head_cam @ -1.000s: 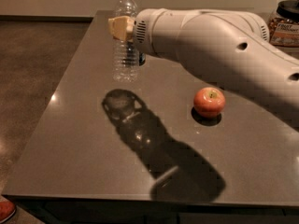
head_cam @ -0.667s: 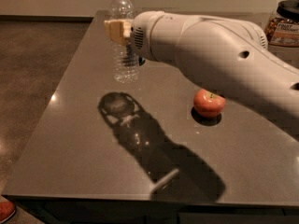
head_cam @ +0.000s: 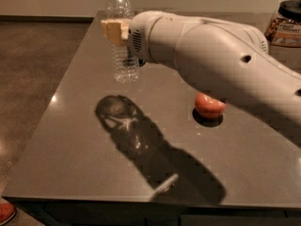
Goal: Place water bottle upright
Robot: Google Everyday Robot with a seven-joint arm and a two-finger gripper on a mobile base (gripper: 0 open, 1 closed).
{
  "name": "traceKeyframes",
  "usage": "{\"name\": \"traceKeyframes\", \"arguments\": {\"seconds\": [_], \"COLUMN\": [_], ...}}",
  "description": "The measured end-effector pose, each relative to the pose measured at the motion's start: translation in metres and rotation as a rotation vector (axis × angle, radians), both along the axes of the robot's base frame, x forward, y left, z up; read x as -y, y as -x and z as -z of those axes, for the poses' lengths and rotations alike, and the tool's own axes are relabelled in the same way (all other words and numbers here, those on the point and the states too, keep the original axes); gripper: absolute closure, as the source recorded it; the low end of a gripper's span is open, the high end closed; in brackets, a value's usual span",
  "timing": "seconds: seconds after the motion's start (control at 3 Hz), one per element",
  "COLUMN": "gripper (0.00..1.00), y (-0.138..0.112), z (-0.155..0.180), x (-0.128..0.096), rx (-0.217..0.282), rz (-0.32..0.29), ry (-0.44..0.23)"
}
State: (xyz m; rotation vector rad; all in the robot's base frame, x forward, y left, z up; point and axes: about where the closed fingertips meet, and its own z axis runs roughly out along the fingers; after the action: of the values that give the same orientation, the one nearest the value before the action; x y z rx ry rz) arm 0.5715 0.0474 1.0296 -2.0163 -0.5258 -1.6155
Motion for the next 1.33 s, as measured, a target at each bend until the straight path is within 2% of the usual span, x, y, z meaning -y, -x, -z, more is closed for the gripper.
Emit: {"name": "traceKeyframes", "arguments": {"seconds": [0.33,0.67,1.0,1.33], "gripper": [1.00,1.00,1.00,1.00], "y": [0.000,-0.002,-0.001,0.010], "z": [0.001,0.005,0.015,0.033], "x": [0.001,0.005,0.016,0.033], "rx": [0.052,0.134,0.185,0.206], "rz": [0.002,-0.001,0.003,0.024], "ry": [-0.030,-0.033,-0.007,-0.012]}}
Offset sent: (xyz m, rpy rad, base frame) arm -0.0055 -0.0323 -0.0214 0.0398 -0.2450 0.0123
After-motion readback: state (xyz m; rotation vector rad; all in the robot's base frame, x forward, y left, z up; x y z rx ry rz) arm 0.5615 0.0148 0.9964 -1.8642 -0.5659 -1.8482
